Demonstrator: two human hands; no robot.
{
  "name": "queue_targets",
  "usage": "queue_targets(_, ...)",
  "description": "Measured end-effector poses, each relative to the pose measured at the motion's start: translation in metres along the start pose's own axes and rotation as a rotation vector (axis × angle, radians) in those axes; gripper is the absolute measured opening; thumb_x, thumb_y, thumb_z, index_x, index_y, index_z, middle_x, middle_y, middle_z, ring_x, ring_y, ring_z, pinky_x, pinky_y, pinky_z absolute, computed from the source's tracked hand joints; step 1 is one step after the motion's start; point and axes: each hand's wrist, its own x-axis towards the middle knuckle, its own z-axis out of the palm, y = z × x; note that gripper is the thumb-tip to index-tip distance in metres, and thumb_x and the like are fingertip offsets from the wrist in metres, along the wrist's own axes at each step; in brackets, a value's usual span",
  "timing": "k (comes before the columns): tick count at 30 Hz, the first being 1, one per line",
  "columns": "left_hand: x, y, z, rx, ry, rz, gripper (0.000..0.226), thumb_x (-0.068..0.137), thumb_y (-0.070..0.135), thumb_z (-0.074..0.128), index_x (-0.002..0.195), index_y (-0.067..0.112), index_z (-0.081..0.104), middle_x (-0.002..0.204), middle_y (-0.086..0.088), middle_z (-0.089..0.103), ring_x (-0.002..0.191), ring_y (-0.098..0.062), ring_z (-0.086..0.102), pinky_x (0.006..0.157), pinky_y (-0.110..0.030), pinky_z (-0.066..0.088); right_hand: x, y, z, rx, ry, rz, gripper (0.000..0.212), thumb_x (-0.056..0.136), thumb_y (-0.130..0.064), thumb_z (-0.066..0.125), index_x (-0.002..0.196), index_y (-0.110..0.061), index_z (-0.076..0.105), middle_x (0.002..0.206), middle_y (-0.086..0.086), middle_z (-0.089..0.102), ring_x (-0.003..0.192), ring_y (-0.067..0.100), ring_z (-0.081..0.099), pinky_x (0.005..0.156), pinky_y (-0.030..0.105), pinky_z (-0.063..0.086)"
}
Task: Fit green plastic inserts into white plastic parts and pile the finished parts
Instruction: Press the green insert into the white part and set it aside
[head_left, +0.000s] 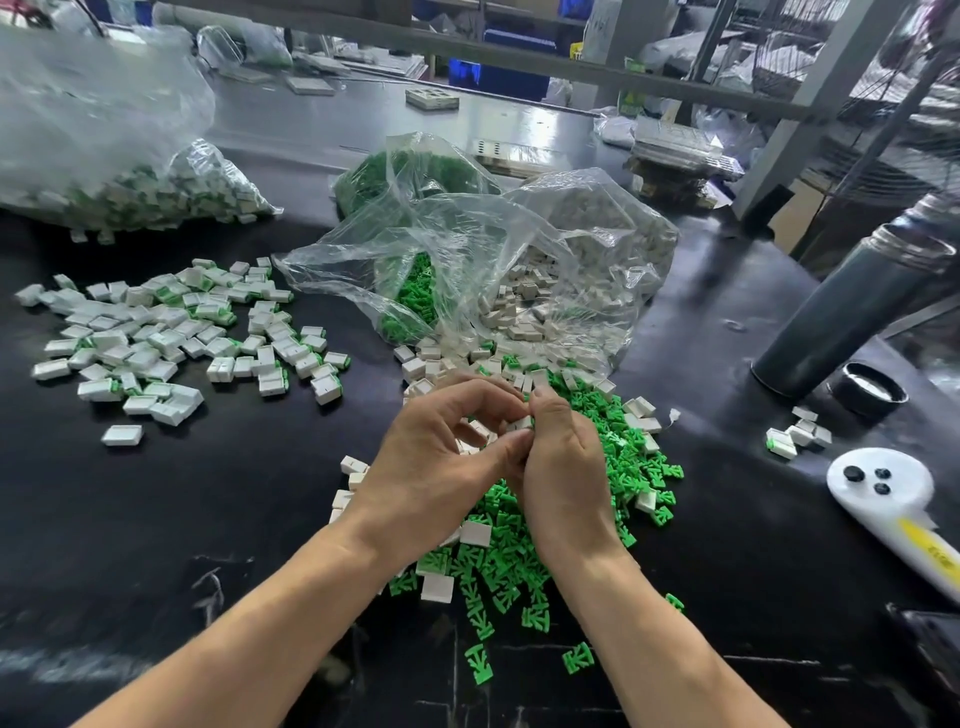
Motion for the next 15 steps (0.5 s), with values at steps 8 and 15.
queue_targets(8,-0.0002,-0.0007,-0.0004,-0.042,0.013,-0.031,0.007,0.088,0.009,0.079,0.093,0.012,0.077,0.107,-0.001,0.072,0.086,-0.023,0.069,0.079,-0.045,0.061,0.0033,0.0019,0.0033,0.031,0.039,0.011,0.052,0.102,-0.04,0.034,0.095,-0.018,0.081,0.103,0.005,0.08,0.105,0.021,0.075,0.1,0.048,0.055)
queue_targets(15,0.0006,-0.0015,-0.001,-0.054,0.02,-0.026,0.007,0.087,0.007,0.079,0.094,0.01,0.077,0.107,-0.004,0.073,0.089,-0.03,0.069,0.078,-0.046,0.061,0.0029,0.0,0.005,0.006,0.045,-0.012,0.053,0.102,-0.038,0.034,0.075,-0.03,0.079,0.098,0.005,0.08,0.102,0.02,0.075,0.097,0.048,0.057)
